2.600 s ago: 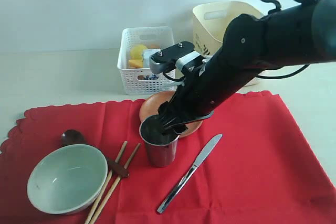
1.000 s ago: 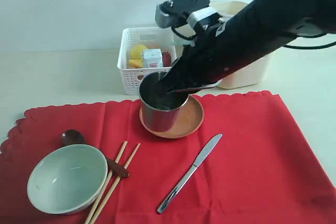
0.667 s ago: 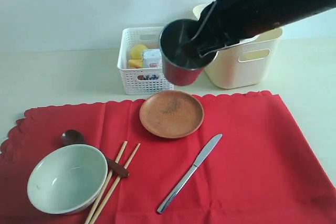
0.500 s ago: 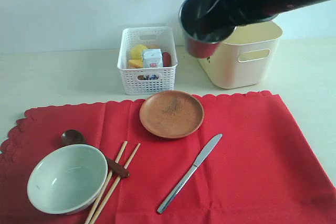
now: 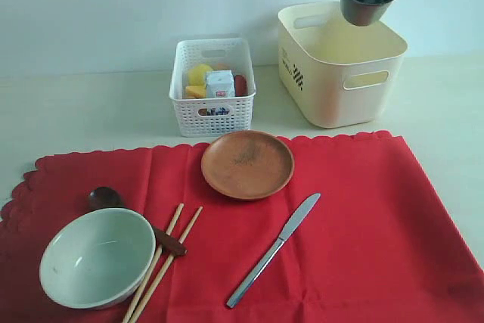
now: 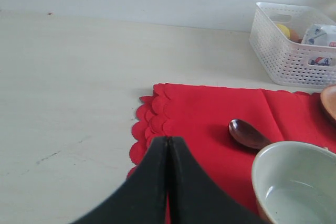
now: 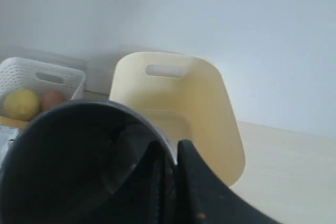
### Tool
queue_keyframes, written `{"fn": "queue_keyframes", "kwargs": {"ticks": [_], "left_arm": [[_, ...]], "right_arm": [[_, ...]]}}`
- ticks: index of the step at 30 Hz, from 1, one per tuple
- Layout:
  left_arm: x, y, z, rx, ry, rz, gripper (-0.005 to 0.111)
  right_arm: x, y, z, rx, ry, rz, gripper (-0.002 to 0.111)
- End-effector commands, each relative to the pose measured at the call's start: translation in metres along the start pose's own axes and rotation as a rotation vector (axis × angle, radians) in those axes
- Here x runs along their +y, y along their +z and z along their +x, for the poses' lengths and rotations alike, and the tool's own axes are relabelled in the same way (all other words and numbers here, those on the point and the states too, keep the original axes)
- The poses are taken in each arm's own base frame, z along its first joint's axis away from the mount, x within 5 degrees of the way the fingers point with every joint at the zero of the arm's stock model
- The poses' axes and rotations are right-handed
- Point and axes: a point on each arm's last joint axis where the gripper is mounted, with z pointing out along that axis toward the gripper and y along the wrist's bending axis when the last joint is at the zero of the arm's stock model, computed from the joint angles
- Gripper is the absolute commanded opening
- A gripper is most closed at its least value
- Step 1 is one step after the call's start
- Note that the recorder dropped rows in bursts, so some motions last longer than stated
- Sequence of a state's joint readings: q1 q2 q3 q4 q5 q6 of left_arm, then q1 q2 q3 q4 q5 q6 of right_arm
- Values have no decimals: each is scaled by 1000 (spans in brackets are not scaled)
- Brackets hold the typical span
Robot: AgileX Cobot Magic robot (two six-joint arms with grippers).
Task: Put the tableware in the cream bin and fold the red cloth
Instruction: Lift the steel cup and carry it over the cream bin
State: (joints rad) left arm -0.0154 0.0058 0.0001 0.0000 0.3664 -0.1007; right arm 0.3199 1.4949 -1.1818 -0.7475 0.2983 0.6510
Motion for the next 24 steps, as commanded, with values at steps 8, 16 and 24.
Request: {"fn": "queue_keyframes", "kwargs": {"ticks": [8,16,24], "left_arm": [[0,0,-1,-13,-3,6,1],[0,0,-1,-13,-3,6,1],[0,0,-1,-13,-3,6,1]], "right_arm": [[-14,86,-10,31,42,63,0],[-16,145,0,100,34,68,0],[-32,206,36,374,90,-70,0]]}}
